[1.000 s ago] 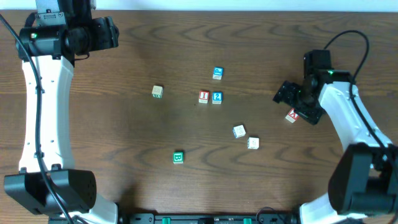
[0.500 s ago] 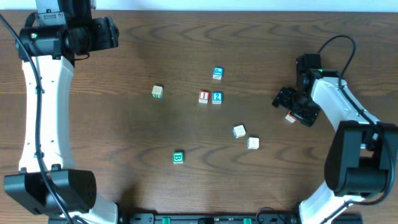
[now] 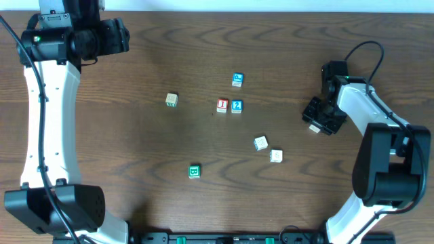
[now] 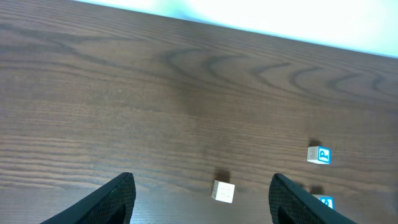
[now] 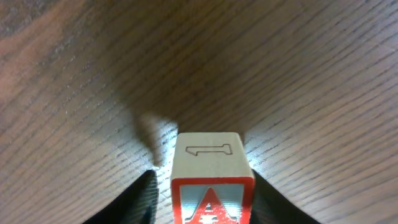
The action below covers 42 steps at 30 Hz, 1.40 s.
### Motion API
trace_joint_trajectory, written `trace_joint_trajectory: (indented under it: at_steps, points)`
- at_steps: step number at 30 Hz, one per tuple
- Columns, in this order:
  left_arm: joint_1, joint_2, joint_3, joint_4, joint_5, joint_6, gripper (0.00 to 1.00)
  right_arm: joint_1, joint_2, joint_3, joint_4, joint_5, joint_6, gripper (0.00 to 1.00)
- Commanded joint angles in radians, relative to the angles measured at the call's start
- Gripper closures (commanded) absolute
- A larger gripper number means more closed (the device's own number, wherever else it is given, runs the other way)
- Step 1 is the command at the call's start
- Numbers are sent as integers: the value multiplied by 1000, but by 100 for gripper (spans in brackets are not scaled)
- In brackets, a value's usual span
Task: Spell out Ai2
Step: 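Reach the right gripper to the red 'A' block and grasp it, then carry the red 'A' block left toward the 'I' block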
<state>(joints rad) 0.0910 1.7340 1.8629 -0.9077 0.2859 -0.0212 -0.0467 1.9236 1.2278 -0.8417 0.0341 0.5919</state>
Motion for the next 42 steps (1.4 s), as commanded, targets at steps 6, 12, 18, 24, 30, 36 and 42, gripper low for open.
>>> trace_joint_trajectory:
  at_steps: [6,12,18,24,30,36,42]
  points:
    - [7,7,0,4,10,22,30,-8,7,0,7,10,-6,63]
    - [7,7,0,5,10,23,30,-8,7,0,19,-13,-18,67]
    - [8,7,0,5,-8,26,30,-4,6,9,20,-30,-41,71]
    - [18,7,0,5,-75,47,30,29,6,85,5,-116,-93,83]
    - [103,7,0,7,-120,47,30,209,6,349,-33,-120,-182,99]
    - [217,7,0,7,-109,48,30,454,63,615,-10,-117,-182,99]
    - [257,7,0,7,-61,48,30,612,219,788,-129,-94,-219,99]
